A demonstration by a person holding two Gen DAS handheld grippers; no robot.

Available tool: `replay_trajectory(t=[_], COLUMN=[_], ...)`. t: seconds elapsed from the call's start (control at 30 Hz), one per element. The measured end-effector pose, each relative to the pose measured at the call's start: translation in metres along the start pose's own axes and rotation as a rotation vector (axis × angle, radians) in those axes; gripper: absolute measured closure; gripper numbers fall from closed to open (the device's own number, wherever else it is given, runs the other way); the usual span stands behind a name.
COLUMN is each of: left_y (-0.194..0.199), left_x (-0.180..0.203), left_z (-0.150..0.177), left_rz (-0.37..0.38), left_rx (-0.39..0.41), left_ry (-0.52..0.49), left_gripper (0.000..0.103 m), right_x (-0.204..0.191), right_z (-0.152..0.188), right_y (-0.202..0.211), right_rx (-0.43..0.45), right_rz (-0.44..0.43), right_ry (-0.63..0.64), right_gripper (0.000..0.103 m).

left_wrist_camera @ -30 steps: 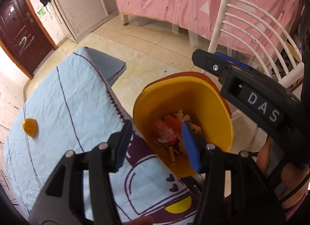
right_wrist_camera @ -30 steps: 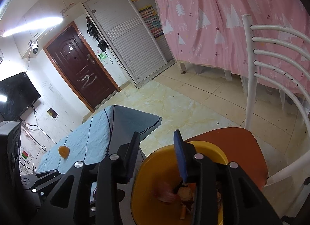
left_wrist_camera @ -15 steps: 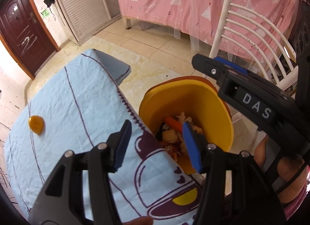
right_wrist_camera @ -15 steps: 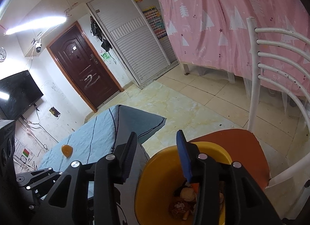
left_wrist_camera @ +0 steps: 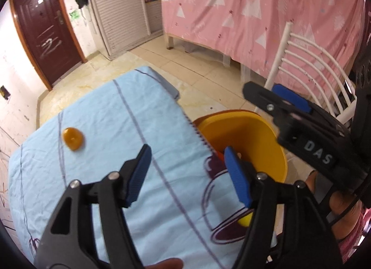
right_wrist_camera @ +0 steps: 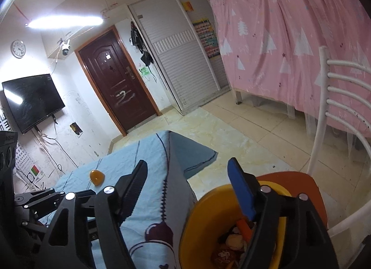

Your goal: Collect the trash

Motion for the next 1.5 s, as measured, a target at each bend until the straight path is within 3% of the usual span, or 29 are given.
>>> replay_trajectory(t=[0.2, 0.3, 0.67, 0.9, 1.17, 1.5], left_y=[0.03, 0.045, 0.103, 0.136, 0.159, 0.175], left_x=[-0.034, -0.052, -0.134, -0.175, -0.217, -0.263], left_z=[0.002, 0.004, 0.021, 0.035, 0.056, 0.085], left_rz=[-0.038, -0.058, -0.184, -0.284, -0.341, -0.426], left_rx=[0.061, 0.098, 0.274, 0.37, 0.433, 0.46], left_ry=[0.033, 0.046, 0.163, 0.192, 0.265, 0.345], left_gripper=[0.036, 0.023, 0.014, 0.01, 0.009, 0.009], right_x=[-0.017, -0.029, -0.117, -0.182, -0.247, -0.289], right_z=[-0.003, -0.004, 0.004, 0.018, 0.028, 0.041], right_y=[0.007, 0.01, 0.014, 0.012, 0.019, 0.018], right_rx=[0.051, 0.067, 0.067, 0.066, 0.117, 0.146], right_rz=[-0.02, -0.037, -0.13, -0.194, -0.28, -0.346], right_ry=[0.013, 0.024, 0.146, 0.237, 0.308, 0.345], right_gripper=[0.03, 0.028, 0.018, 0.012, 0.009, 0.009])
Point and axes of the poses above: each gripper's, at about its wrist camera, not at the fingertips, and y roughly against the way its jaws point, x to its right, z to its underside, the point moved 10 cm from there along -y, roughly the way its jaws point, and after that the axes turned 10 degrees about z, right-handed, at the moved point
